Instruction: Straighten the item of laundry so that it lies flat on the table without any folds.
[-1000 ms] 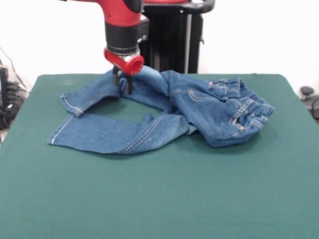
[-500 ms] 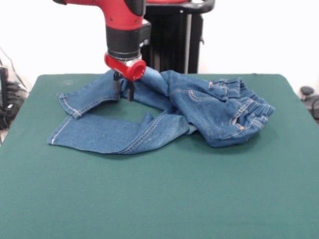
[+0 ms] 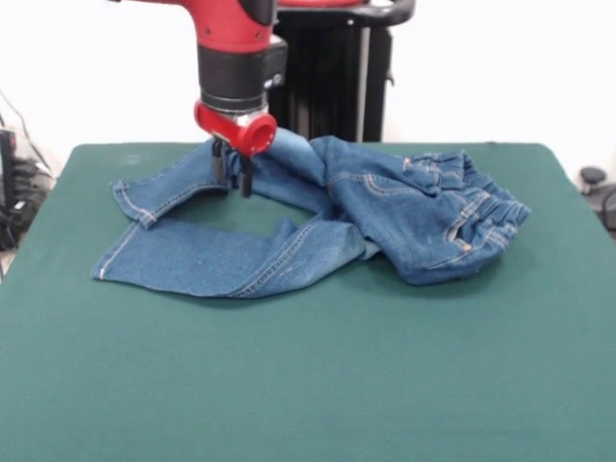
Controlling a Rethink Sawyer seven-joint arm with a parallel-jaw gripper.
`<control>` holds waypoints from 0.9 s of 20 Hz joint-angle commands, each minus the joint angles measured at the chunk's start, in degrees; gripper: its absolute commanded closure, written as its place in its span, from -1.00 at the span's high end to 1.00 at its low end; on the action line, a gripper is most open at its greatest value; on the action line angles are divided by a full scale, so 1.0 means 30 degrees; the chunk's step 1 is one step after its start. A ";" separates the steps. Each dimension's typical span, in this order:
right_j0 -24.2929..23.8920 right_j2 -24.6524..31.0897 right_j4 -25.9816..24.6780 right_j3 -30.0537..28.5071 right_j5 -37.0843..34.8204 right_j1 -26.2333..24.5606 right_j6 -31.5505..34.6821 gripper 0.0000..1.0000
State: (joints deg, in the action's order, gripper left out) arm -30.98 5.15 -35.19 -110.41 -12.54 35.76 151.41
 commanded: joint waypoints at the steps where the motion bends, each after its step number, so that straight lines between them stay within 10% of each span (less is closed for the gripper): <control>1: 0.1143 0.0570 -0.0406 0.0815 -0.1235 0.0497 -0.1070 1.00; 18: 0.2528 -0.3533 -0.3047 0.0324 0.2317 -0.1790 0.0670 1.00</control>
State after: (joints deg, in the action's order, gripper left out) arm -26.43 -1.58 -39.80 -110.40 -11.23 36.71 151.41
